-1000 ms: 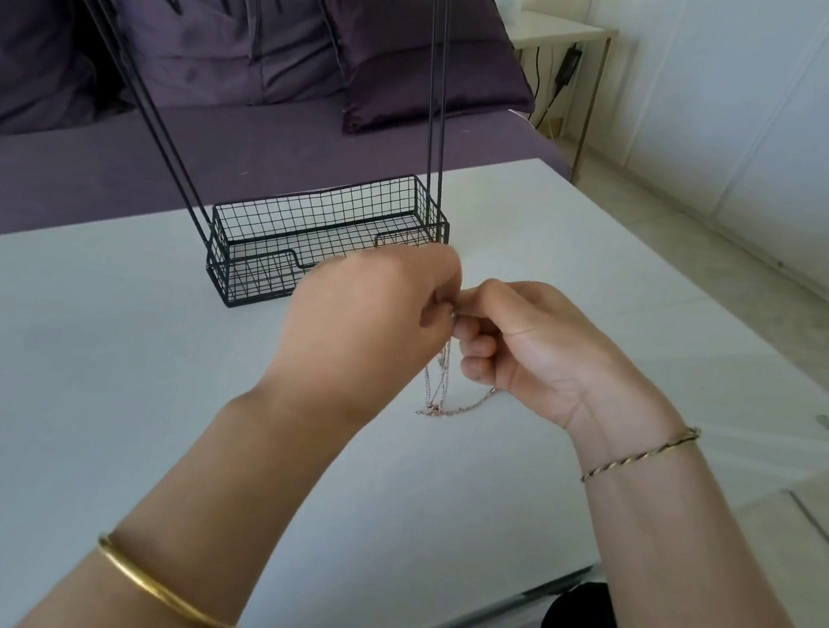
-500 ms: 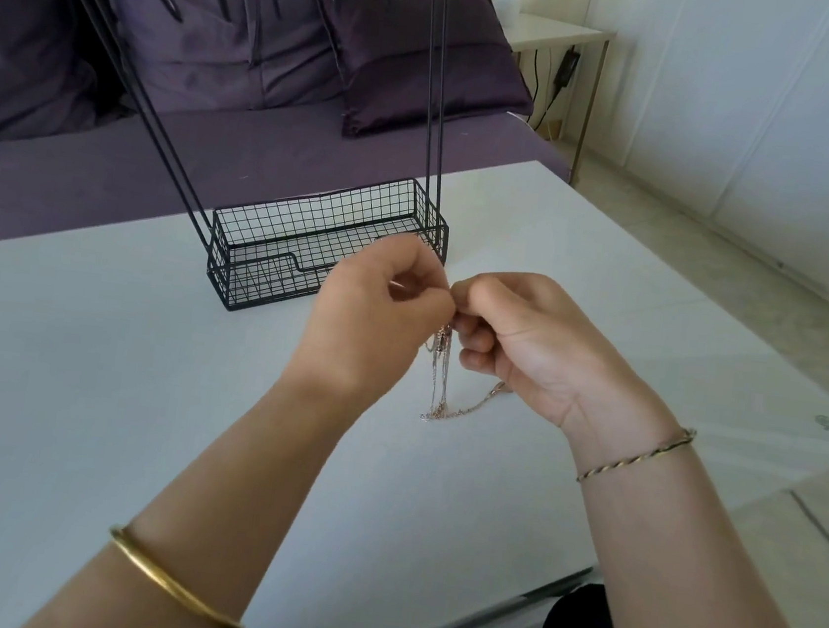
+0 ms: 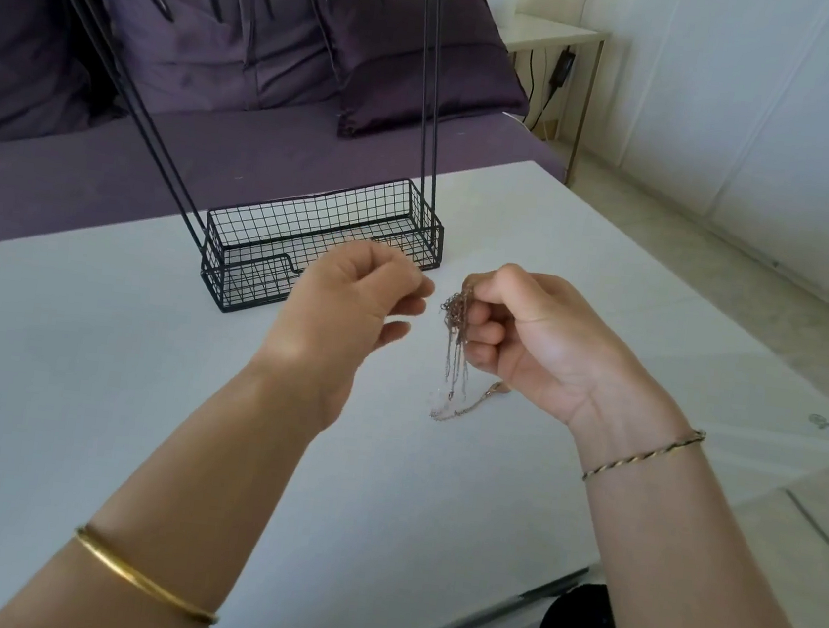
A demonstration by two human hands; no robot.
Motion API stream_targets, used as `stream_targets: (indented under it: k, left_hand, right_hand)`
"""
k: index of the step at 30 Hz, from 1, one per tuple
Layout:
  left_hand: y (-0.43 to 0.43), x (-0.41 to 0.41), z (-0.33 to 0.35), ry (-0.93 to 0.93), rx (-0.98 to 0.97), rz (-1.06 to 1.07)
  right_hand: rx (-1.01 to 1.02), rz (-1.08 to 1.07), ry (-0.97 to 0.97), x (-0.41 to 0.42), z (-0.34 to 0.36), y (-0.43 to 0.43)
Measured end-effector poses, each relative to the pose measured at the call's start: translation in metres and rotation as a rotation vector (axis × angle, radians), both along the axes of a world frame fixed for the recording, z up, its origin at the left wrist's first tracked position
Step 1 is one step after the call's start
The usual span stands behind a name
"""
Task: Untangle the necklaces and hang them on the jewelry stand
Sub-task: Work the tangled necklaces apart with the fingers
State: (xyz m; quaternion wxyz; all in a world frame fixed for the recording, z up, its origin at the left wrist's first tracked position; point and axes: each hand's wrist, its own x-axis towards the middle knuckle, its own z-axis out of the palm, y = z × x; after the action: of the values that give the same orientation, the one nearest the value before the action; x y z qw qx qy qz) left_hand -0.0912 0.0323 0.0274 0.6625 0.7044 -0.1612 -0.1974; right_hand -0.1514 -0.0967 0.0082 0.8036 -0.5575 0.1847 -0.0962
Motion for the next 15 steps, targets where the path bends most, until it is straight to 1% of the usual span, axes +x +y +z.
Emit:
stream_targets:
  k: [2, 5, 12, 15]
  left_hand:
    - [-0.0020, -0.0022, -0.0034, -0.198, 0.108, -0.008]
    - [-0.0039, -0.0072, -0.0024, -0.438, 0.151, -0.036]
    - [-0.0049, -0.0081, -0.0057, -0.826, 0.327, -0.011]
    - [-0.0052, -0.0079, -0.0066, -0.895, 0.355, -0.012]
  right_hand:
    - [0.010, 0.007, -0.002, 0.0000, 0.0005, 0.0001]
    - [0.025, 0.007, -0.004, 0.0000, 0.0009, 0.0012]
    - [0.048, 0.000, 0.011, 0.0001, 0.0015, 0.0028]
    - [0.025, 0.007, 0.012, 0.0002, 0.0011, 0.0039]
